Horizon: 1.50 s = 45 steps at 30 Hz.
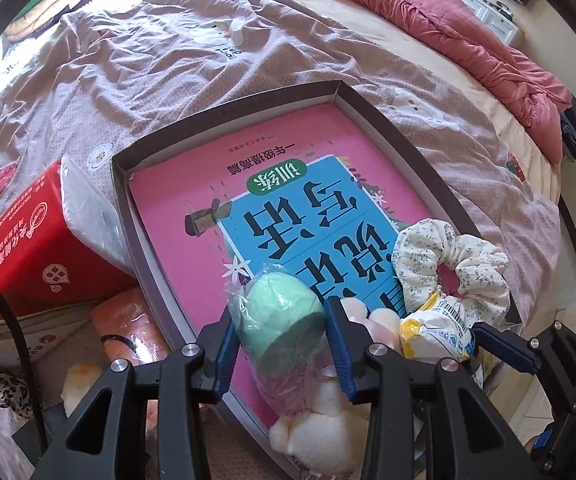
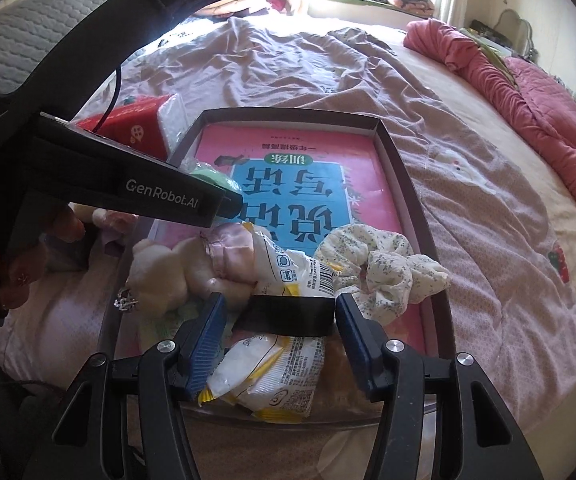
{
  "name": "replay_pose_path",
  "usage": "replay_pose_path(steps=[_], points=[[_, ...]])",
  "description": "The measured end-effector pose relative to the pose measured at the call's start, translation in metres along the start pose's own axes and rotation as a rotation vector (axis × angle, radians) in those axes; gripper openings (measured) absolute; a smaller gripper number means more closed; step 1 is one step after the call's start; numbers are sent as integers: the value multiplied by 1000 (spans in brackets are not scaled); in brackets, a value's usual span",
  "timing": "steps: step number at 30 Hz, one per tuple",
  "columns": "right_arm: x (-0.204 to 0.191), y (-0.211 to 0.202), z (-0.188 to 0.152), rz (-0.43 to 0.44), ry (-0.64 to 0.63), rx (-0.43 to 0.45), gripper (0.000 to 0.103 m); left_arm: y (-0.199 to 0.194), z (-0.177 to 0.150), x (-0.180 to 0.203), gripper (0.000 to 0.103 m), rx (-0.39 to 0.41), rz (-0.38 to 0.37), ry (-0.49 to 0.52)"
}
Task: Organize soft objects
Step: 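Open the left tool over the tray releasing the cup while the right releases the snack bag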
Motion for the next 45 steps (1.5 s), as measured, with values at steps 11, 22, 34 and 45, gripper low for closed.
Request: replay_pose_path(steps=[11, 22, 34, 45], points=[[-1, -9, 3, 36, 4, 11, 61, -1, -5, -5, 43, 5, -71, -53], [13, -20, 8, 37, 79, 33, 65, -7, -14, -5, 52, 12, -101, -78], [28, -32, 13, 23, 140, 59, 65, -33, -19, -1, 58, 58, -86, -68], [28, -45, 17, 21, 151, 86, 72, -55, -28, 3, 69, 92, -53, -79]])
Point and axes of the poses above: each gripper's, at about its wrist camera, not at the fingertips, and y roughly the way its jaws point, x to its right, z to its top, the point moved 4 cm from there along y, roughly the way its jaws point, and after that the axes turned 13 degrees about y, right-handed, at the moved point
